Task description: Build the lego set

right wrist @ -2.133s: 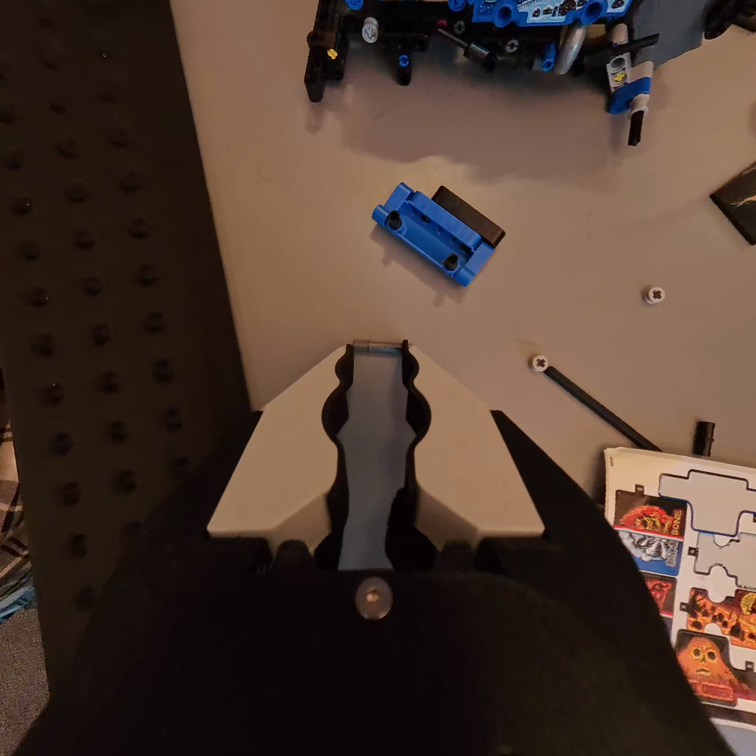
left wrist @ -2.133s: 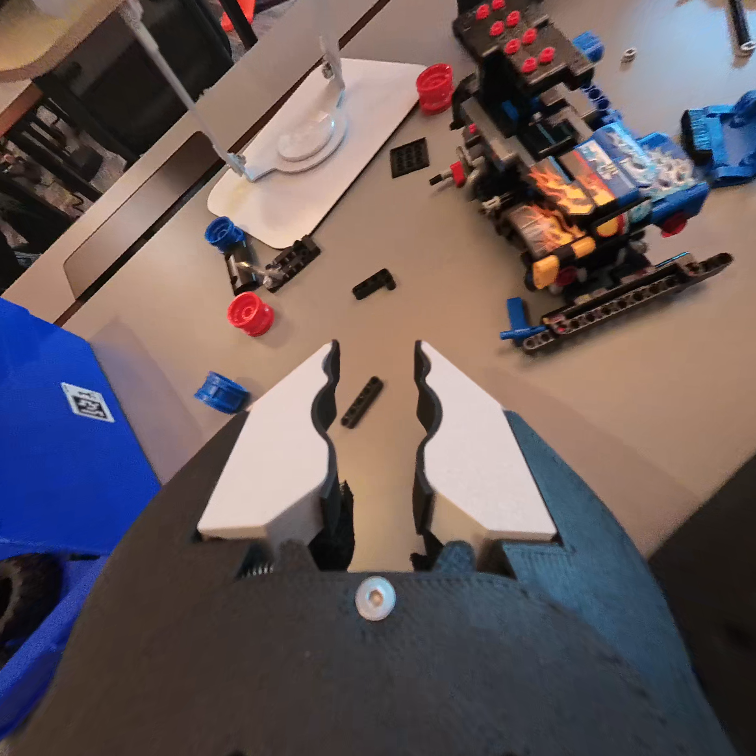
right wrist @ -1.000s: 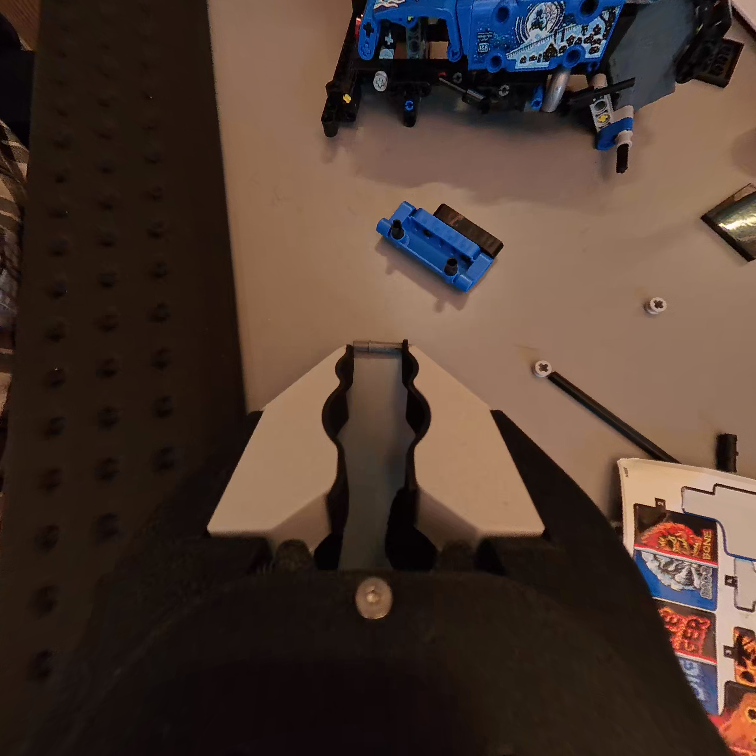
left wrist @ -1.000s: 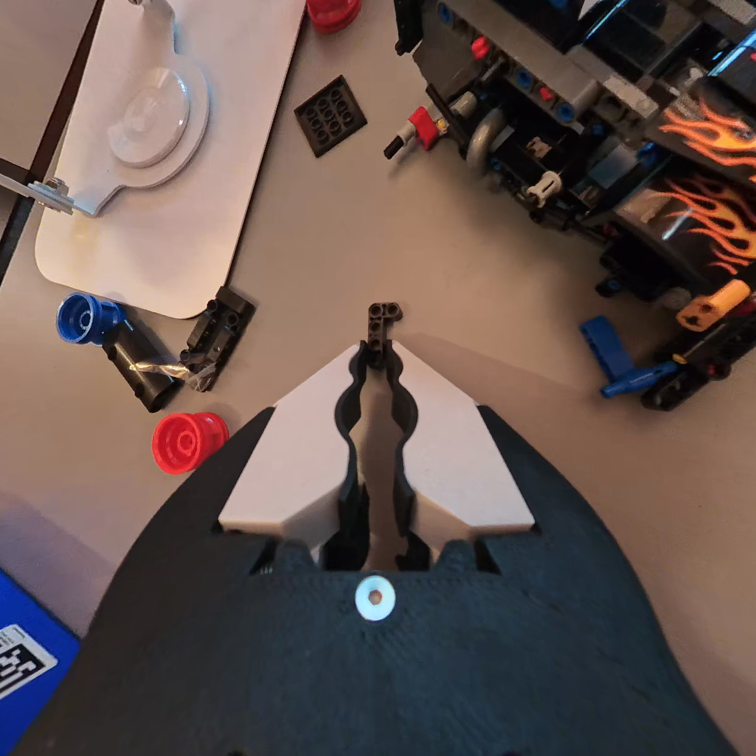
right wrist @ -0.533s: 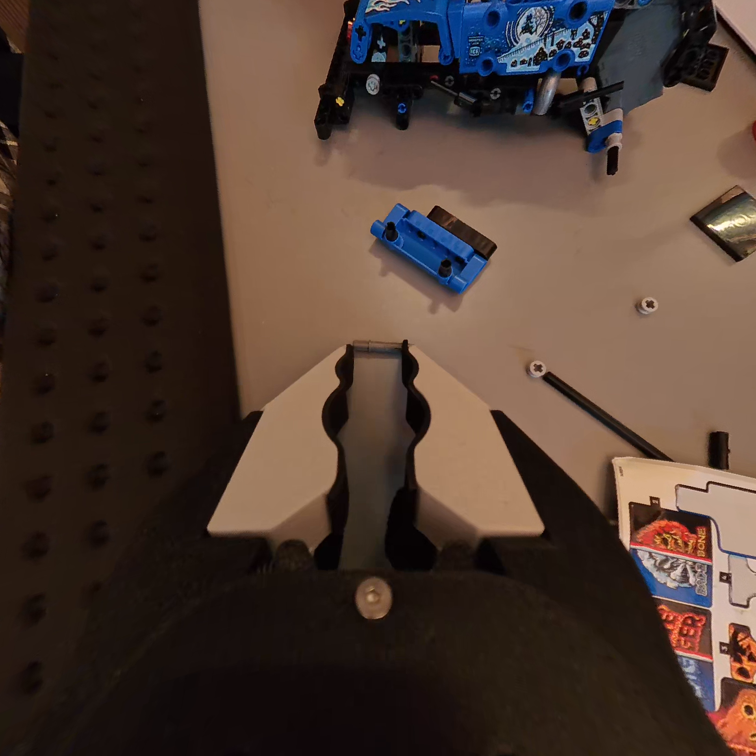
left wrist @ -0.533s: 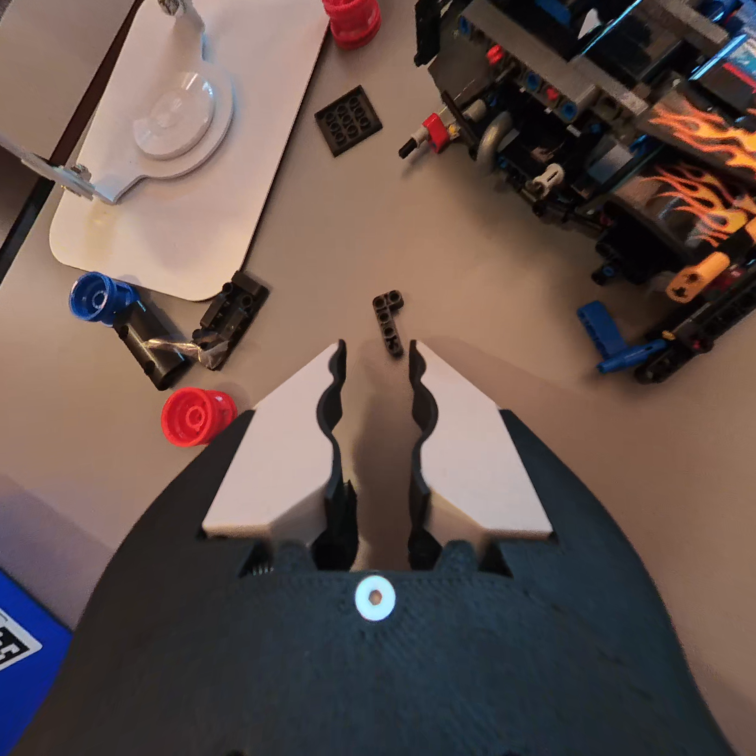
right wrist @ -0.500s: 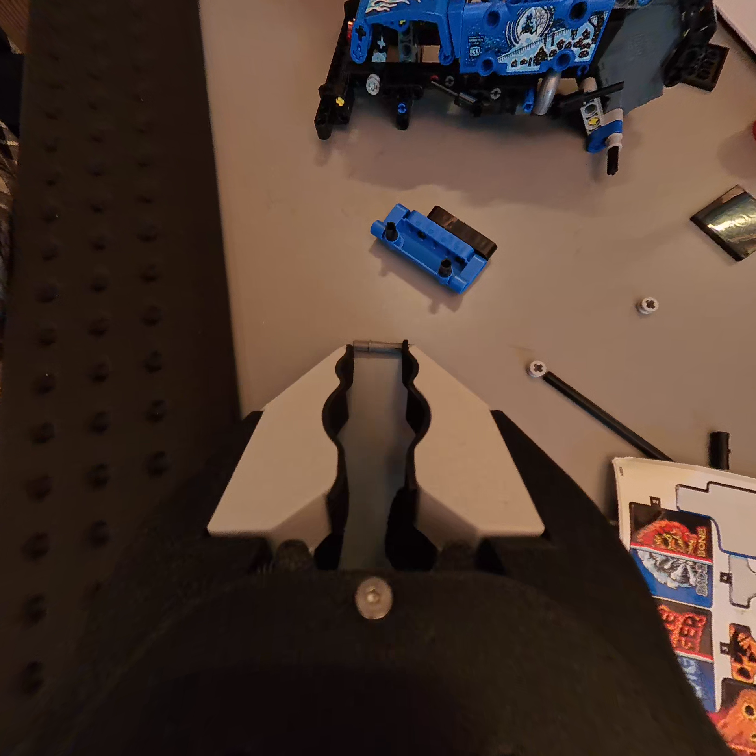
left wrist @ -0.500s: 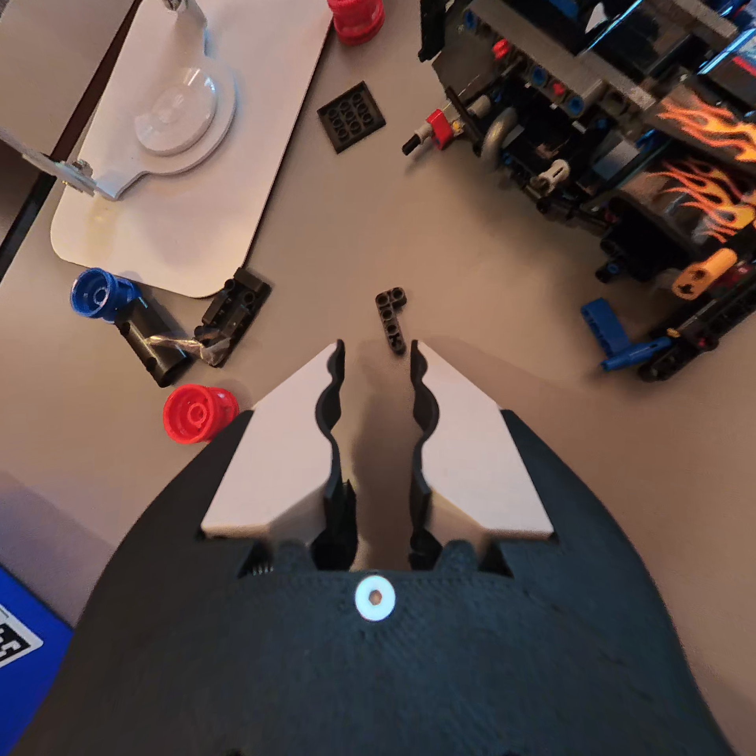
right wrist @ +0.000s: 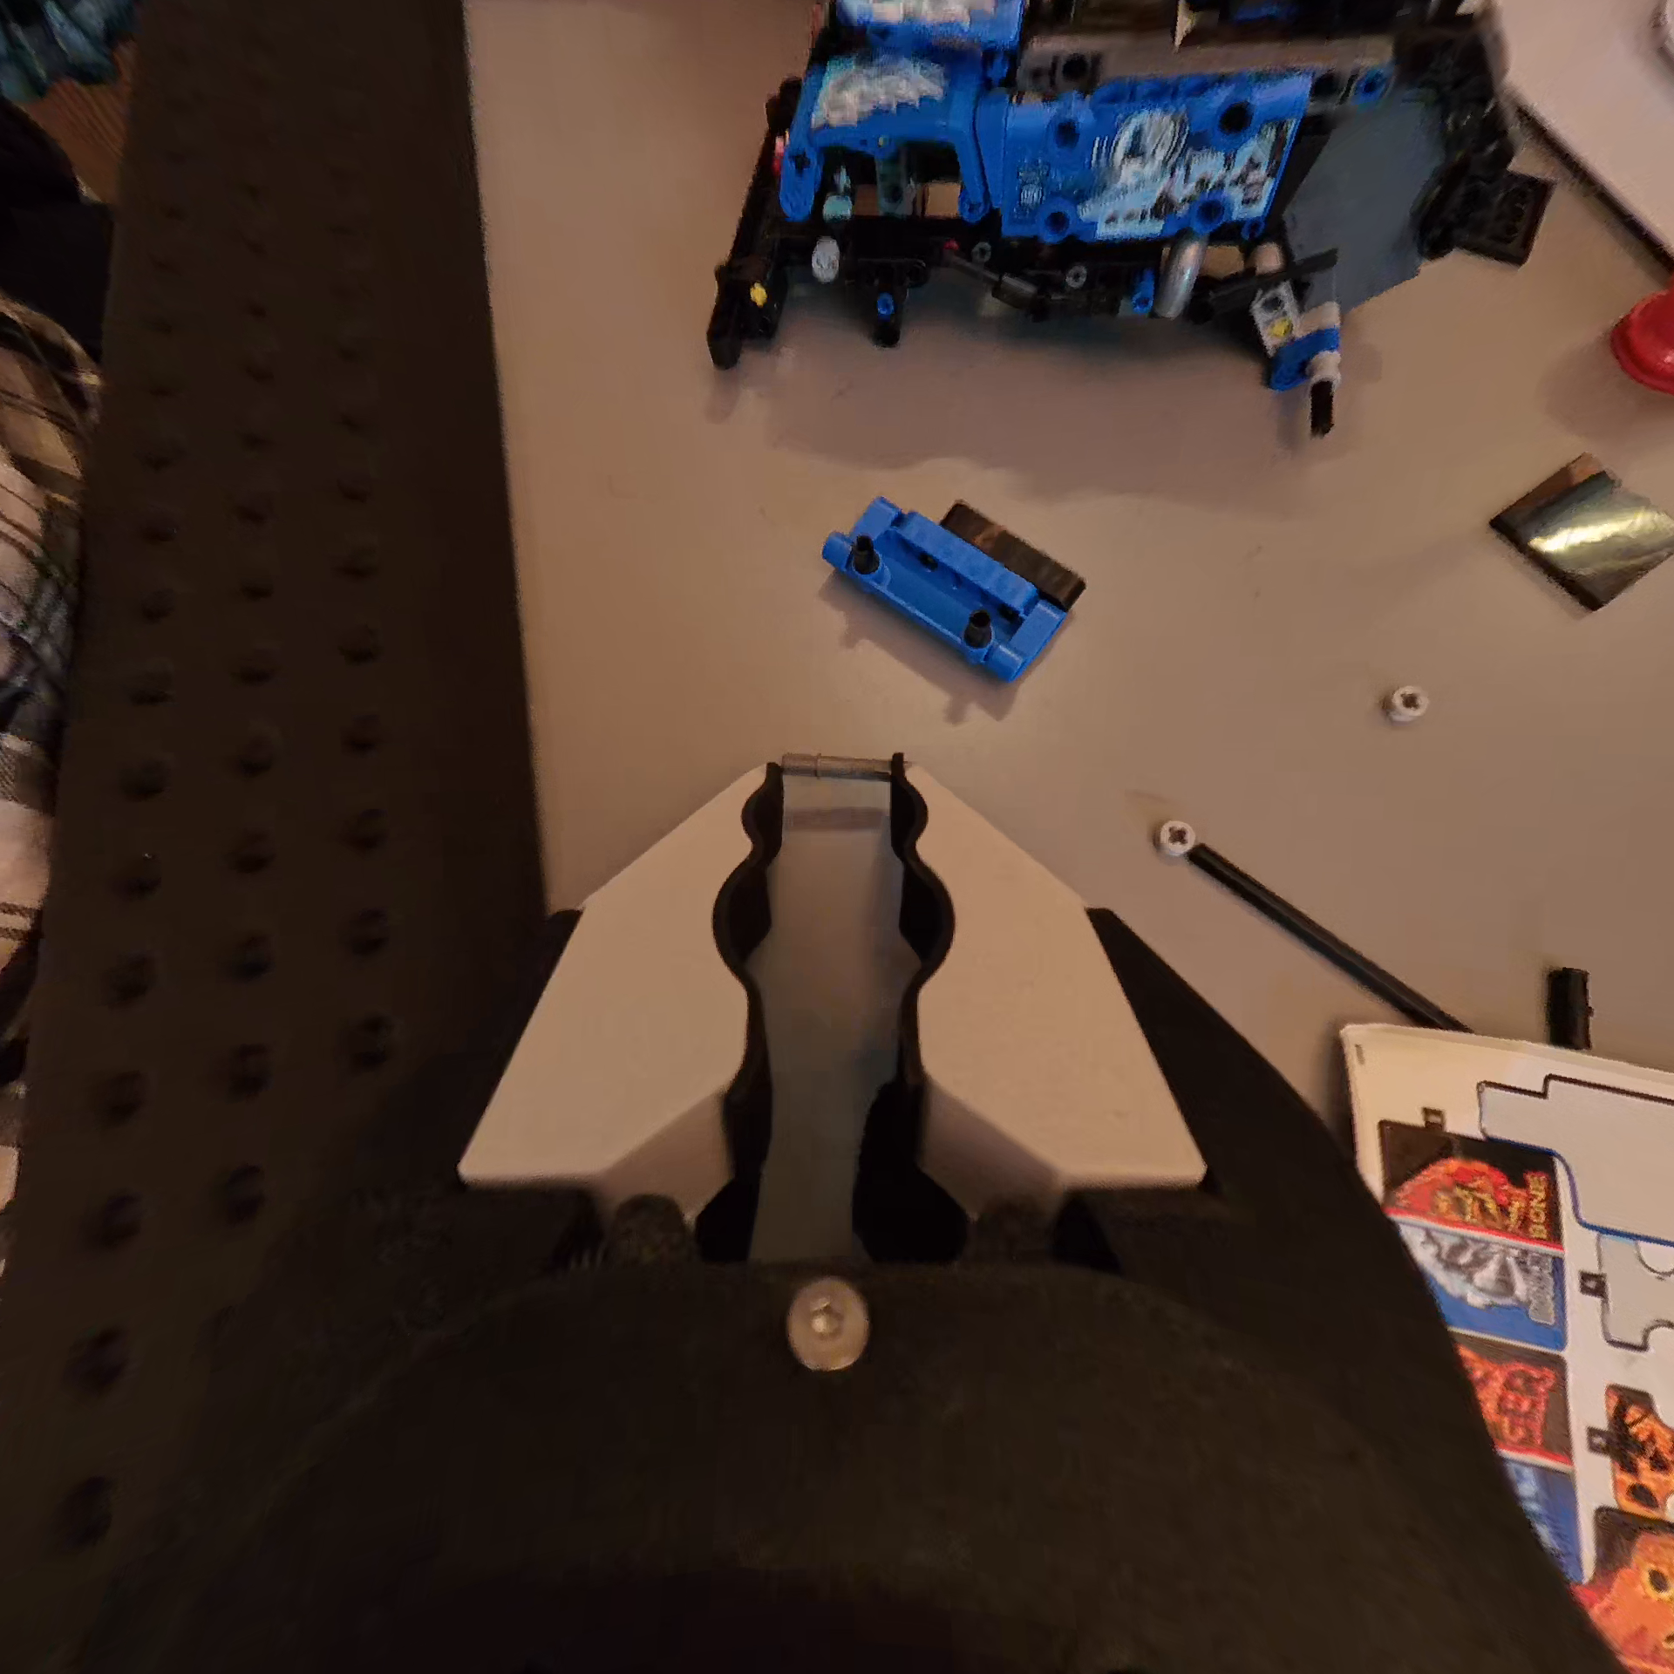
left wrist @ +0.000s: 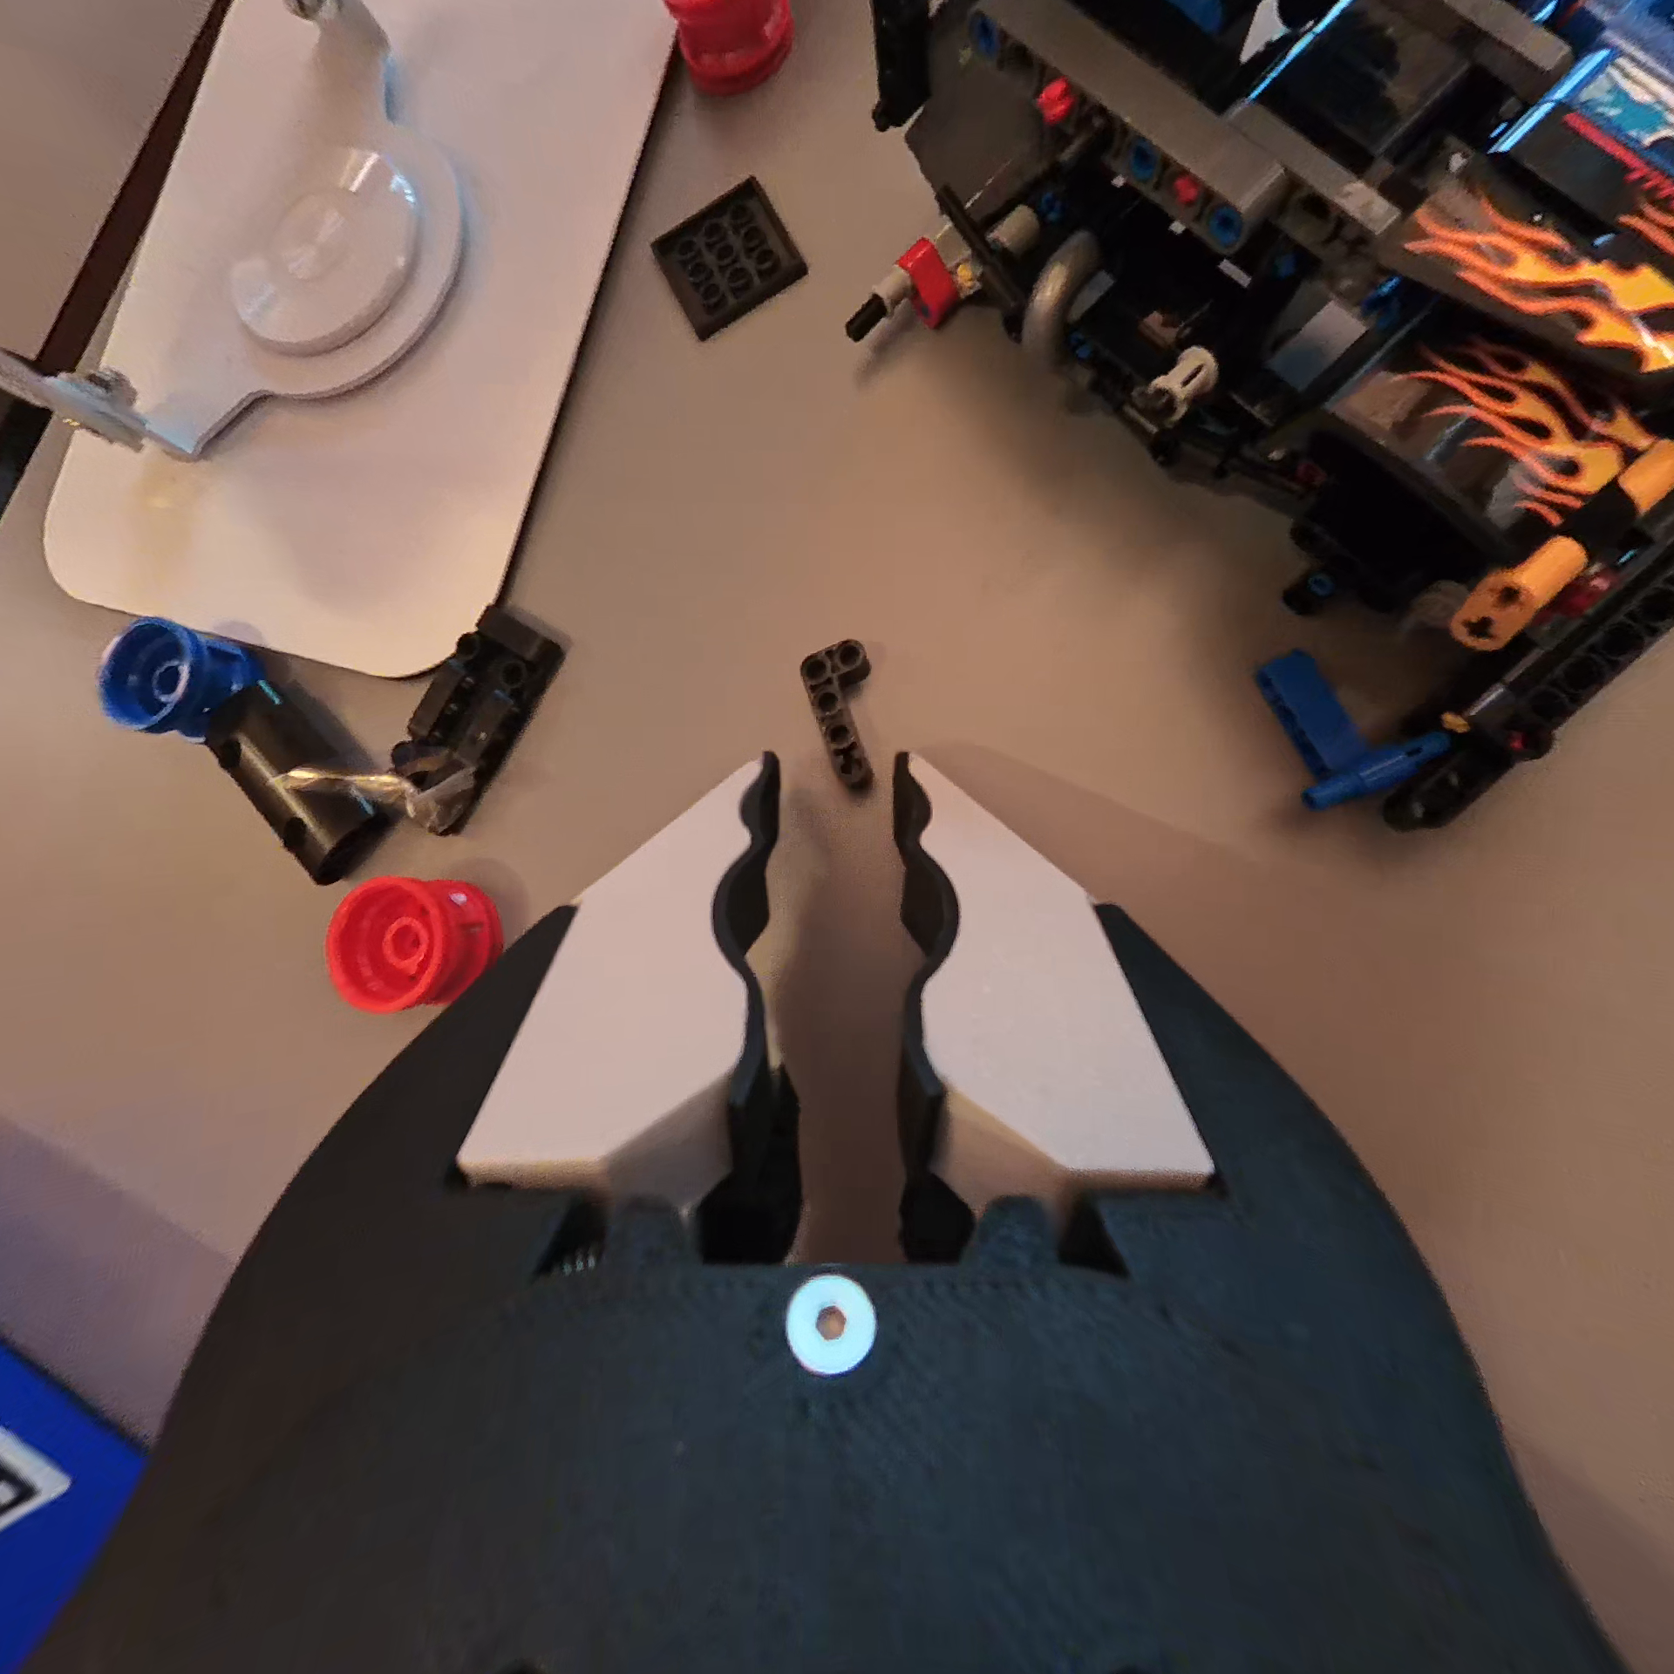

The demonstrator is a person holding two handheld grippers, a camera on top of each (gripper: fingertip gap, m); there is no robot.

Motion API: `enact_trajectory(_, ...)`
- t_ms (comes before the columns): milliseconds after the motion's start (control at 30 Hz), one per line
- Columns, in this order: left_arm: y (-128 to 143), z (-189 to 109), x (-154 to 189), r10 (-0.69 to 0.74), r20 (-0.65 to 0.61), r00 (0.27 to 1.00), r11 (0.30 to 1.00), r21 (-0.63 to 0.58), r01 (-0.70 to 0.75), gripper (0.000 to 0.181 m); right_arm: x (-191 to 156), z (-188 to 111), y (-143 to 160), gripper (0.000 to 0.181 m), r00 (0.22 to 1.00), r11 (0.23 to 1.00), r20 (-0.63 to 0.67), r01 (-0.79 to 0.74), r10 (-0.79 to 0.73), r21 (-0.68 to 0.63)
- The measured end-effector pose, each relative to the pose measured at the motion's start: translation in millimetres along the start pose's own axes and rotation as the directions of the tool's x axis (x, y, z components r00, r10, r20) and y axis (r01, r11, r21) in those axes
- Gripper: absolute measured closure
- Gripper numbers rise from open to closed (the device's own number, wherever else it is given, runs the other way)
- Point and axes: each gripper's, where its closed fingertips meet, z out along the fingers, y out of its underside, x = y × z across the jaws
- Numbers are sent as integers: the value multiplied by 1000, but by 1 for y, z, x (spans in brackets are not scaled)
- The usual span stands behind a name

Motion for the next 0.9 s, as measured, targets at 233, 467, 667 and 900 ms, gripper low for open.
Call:
enact_trajectory(233,14,-48,-18,-85,61,994,996,19,84,145,22,-16,-10,156,996,997,-76,-37,41,61)
enact_trajectory(467,49,-82,-12,-173,79,982,985,-15,174,149,32,-11,-10,152,992,1000,-126,-4,5,2)
enact_trajectory(667,63,-73,13,-171,23,985,984,-43,172,150,40,-27,-9,155,985,999,-168,-25,30,32)
enact_trajectory(900,57,-52,33,-116,-46,992,990,-84,112,156,49,-67,18,155,963,994,-254,-104,96,-18)
